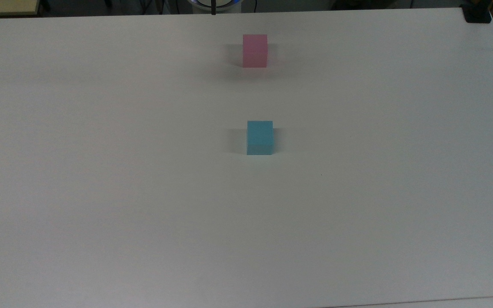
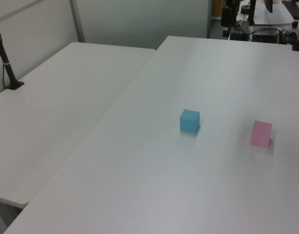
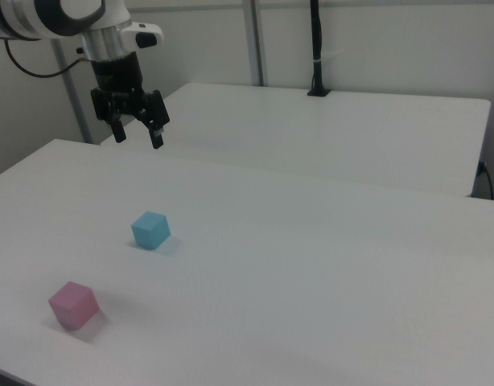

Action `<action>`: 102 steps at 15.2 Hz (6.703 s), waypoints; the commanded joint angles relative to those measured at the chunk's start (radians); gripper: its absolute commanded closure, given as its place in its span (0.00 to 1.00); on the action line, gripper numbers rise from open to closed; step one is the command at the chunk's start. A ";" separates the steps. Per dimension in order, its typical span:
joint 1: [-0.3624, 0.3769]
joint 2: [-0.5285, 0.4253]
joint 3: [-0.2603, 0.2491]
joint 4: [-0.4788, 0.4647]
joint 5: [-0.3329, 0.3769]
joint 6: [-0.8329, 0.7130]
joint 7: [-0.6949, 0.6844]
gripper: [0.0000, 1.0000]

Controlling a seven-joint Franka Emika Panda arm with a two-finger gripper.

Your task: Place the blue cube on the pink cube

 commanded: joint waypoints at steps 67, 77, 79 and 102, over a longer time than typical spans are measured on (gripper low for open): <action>0.195 0.351 0.012 -0.170 -0.018 0.508 0.114 0.84; 0.195 0.237 -0.003 0.149 -0.004 0.098 0.097 0.82; 0.195 0.204 -0.003 0.146 -0.004 0.095 0.097 0.82; 0.357 -0.405 0.013 -0.596 0.034 0.159 0.228 0.83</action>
